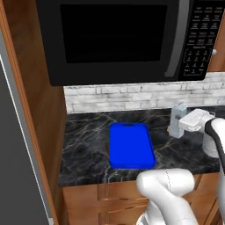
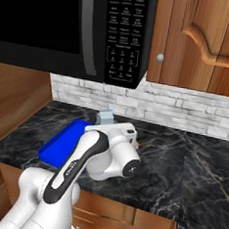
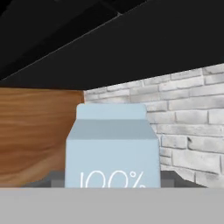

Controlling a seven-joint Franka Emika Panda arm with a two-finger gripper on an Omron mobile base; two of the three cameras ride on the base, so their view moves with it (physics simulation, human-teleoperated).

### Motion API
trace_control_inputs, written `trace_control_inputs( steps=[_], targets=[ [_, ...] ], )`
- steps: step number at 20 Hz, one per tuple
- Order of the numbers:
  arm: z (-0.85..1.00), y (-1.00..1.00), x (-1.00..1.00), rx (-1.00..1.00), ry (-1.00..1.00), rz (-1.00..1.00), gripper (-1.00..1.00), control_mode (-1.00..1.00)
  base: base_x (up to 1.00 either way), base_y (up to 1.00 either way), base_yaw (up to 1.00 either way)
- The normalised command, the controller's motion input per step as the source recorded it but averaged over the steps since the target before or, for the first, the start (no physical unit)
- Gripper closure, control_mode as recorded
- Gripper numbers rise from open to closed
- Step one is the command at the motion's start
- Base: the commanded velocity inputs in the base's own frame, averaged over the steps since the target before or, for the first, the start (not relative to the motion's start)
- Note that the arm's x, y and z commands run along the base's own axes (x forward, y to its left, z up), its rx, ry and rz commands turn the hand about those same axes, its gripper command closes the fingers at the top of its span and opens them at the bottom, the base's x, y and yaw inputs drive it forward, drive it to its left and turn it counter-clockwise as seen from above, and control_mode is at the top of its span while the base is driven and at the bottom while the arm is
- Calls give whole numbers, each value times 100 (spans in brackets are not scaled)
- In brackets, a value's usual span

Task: Take out the milk from the fridge and place it on the tray on the counter. Then take the sugar cube near the tray and place it in the tray.

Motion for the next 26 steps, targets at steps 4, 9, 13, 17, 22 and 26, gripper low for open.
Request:
trace_control_inputs(
  steps=[4,9,13,17,22,26],
  targets=[
    [-37,41,49,0,0,18,100,-100,0,0,0],
    [-29,36,41,-1,-4,19,100,-100,0,0,0],
    [-25,28,43,-1,0,16,100,-100,0,0,0],
    [-27,8,41,0,2,12,100,-100,0,0,0],
    [-17,17,33,0,-2,7,100,-100,0,0,0],
    [-28,22,28,0,-5,6,100,-100,0,0,0]
  ],
)
